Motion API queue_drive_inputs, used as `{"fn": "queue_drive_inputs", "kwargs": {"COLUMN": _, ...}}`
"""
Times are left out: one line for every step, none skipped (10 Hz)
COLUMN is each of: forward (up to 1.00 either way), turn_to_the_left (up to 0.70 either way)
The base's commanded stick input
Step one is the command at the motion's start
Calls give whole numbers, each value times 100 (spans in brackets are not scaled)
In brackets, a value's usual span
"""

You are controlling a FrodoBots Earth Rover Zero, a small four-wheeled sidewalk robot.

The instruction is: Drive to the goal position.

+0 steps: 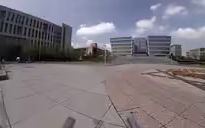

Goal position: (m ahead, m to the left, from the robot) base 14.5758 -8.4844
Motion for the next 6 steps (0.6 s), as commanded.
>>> {"fn": "queue_drive_inputs", "kwargs": {"forward": 70, "turn_to_the_left": 13}}
{"fn": "queue_drive_inputs", "kwargs": {"forward": 70, "turn_to_the_left": 13}}
{"fn": "queue_drive_inputs", "kwargs": {"forward": 70, "turn_to_the_left": 13}}
{"fn": "queue_drive_inputs", "kwargs": {"forward": 70, "turn_to_the_left": 13}}
{"fn": "queue_drive_inputs", "kwargs": {"forward": 70, "turn_to_the_left": 13}}
{"fn": "queue_drive_inputs", "kwargs": {"forward": 70, "turn_to_the_left": 13}}
